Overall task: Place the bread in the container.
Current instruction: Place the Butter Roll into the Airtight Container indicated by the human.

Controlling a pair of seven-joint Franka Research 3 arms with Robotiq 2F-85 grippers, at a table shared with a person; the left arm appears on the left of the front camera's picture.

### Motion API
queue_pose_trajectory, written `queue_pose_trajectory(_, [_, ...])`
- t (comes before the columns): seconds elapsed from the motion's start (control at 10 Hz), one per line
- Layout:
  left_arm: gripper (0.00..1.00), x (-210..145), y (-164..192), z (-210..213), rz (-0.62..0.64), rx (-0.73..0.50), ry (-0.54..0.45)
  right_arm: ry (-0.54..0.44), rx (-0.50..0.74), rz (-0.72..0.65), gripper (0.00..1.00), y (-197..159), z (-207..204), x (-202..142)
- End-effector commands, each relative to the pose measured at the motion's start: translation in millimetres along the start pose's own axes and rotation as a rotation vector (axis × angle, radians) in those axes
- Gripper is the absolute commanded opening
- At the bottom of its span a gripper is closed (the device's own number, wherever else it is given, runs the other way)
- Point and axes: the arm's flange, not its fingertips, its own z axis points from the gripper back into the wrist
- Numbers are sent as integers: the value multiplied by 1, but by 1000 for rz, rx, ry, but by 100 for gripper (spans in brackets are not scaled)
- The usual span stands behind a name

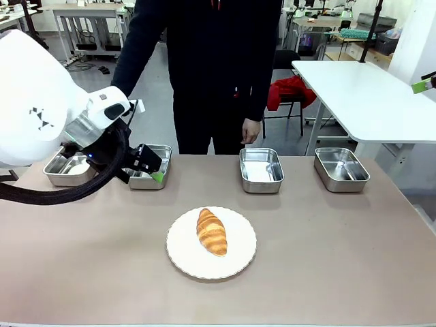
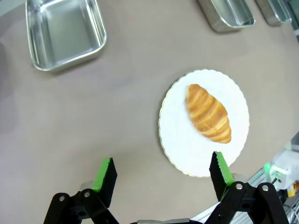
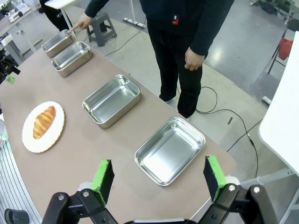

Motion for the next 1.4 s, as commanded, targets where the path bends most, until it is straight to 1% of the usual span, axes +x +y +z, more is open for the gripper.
queue_pose_trajectory(0.0, [100, 0, 3, 13, 28, 8, -35, -4, 2, 3, 100, 1, 0, 0])
queue_pose_trajectory(0.3, [100, 4, 6, 12, 16, -6, -29, -4, 2, 3, 100, 1, 0, 0])
queue_pose_trajectory(0.5, [100, 17, -53, -16, 90, 3, 30, -4, 2, 3, 100, 1, 0, 0])
queue_pose_trajectory(0.6, [100, 20, -79, -31, 112, 58, 60, -4, 2, 3, 100, 1, 0, 0])
queue_pose_trajectory(0.7, [100, 23, -103, -53, 161, 122, 100, -4, 2, 3, 100, 1, 0, 0])
queue_pose_trajectory(0.8, [100, 21, -130, -84, 247, 170, 149, -4, 2, 3, 100, 1, 0, 0])
queue_pose_trajectory(0.9, [100, 17, -148, -106, 320, 208, 190, -4, 2, 3, 100, 1, 0, 0])
queue_pose_trajectory(1.0, [100, 13, -157, -120, 390, 266, 209, -4, 2, 3, 100, 1, 0, 0])
queue_pose_trajectory(1.1, [100, 9, -161, -128, 439, 285, 200, -4, 2, 3, 100, 1, 0, 0])
queue_pose_trajectory(1.2, [100, 5, -166, -134, 477, 300, 176, -4, 2, 3, 100, 1, 0, 0])
queue_pose_trajectory(1.3, [100, 4, -168, -144, 479, 314, 145, -4, 2, 3, 100, 1, 0, 0])
